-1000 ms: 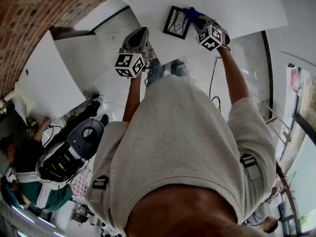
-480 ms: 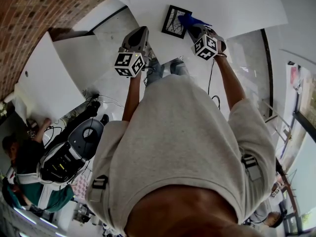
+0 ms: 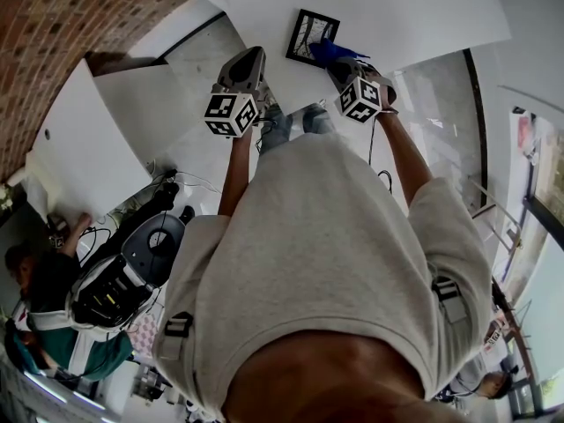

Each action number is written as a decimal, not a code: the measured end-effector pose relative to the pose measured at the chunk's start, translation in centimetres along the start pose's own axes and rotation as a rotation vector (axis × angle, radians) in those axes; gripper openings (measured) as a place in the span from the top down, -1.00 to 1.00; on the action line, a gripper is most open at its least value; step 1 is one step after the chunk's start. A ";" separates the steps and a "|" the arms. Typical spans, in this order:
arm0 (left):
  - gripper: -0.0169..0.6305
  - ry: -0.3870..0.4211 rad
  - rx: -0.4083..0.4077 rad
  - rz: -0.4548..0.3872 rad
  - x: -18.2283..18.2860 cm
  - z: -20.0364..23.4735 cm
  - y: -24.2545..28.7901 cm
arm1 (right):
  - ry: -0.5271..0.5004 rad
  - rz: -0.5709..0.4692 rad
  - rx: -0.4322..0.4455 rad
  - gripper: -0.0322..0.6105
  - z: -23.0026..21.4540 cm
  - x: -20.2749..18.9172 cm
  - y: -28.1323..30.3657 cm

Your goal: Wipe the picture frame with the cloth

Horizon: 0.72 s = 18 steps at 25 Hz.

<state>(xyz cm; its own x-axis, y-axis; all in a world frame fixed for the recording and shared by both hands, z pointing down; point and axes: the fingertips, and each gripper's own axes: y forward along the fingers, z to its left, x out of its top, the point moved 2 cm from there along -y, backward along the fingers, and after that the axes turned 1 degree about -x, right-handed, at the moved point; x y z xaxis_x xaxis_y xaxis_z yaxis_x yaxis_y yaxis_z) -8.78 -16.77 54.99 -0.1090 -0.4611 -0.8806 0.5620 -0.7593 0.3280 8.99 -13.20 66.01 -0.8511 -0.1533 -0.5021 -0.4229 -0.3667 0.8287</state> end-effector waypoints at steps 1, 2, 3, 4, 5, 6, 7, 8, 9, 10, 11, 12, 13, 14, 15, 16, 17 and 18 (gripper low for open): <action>0.90 0.000 -0.001 -0.001 0.0 -0.1 0.0 | -0.004 -0.001 0.006 0.71 0.4 0.0 -0.1; 0.90 0.001 -0.002 -0.001 0.0 -0.2 0.0 | -0.006 -0.003 0.011 0.71 0.8 0.0 -0.2; 0.90 0.002 -0.003 -0.002 0.1 -0.3 0.0 | -0.005 -0.005 0.014 0.71 1.1 0.1 -0.3; 0.90 0.004 -0.004 -0.004 0.1 -0.4 0.0 | -0.003 -0.008 0.017 0.71 1.4 0.2 -0.3; 0.90 0.005 -0.006 -0.005 0.1 -0.4 0.0 | 0.001 -0.010 0.018 0.71 1.6 0.2 -0.4; 0.90 0.006 -0.007 -0.006 0.1 -0.5 0.0 | 0.005 -0.013 0.018 0.71 1.8 0.4 -0.4; 0.90 0.006 -0.009 -0.008 0.1 -0.6 0.1 | 0.010 -0.017 0.019 0.71 2.0 0.5 -0.5; 0.90 0.007 -0.010 -0.008 0.1 -0.6 0.1 | 0.014 -0.021 0.021 0.71 2.3 0.7 -0.5; 0.90 0.007 -0.012 -0.009 0.2 -0.6 0.1 | 0.014 -0.026 0.023 0.71 2.6 0.9 -0.6; 0.90 0.008 -0.014 -0.010 0.2 -0.7 0.0 | 0.014 -0.030 0.027 0.71 2.9 1.1 -0.7; 0.90 0.010 -0.016 -0.012 0.3 -0.8 0.0 | 0.015 -0.036 0.030 0.71 3.2 1.4 -0.7; 0.90 0.012 -0.018 -0.014 0.3 -0.8 0.0 | 0.018 -0.042 0.032 0.71 3.4 1.6 -0.8; 0.90 0.013 -0.019 -0.015 0.4 -0.8 0.0 | 0.025 -0.049 0.034 0.71 3.6 1.8 -0.8; 0.90 0.015 -0.021 -0.016 0.5 -0.8 0.0 | 0.034 -0.057 0.035 0.71 3.9 2.1 -0.8; 0.90 0.017 -0.022 -0.017 0.6 -0.9 0.0 | 0.047 -0.065 0.037 0.71 4.1 2.3 -0.9; 0.90 0.020 -0.024 -0.018 0.7 -0.9 0.0 | 0.062 -0.075 0.039 0.71 4.3 2.6 -0.9; 0.90 0.024 -0.027 -0.019 0.8 -1.0 0.0 | 0.080 -0.086 0.040 0.71 4.4 2.9 -1.1; 0.90 0.028 -0.029 -0.020 1.0 -1.1 0.0 | 0.100 -0.100 0.040 0.71 4.6 3.2 -1.2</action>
<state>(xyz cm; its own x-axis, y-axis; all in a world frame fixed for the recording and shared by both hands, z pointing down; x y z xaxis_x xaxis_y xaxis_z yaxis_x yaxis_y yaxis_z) -8.02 -16.71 53.75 -0.0978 -0.4325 -0.8963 0.5837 -0.7544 0.3004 5.37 -9.06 64.50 -0.7698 -0.2091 -0.6030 -0.5175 -0.3485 0.7815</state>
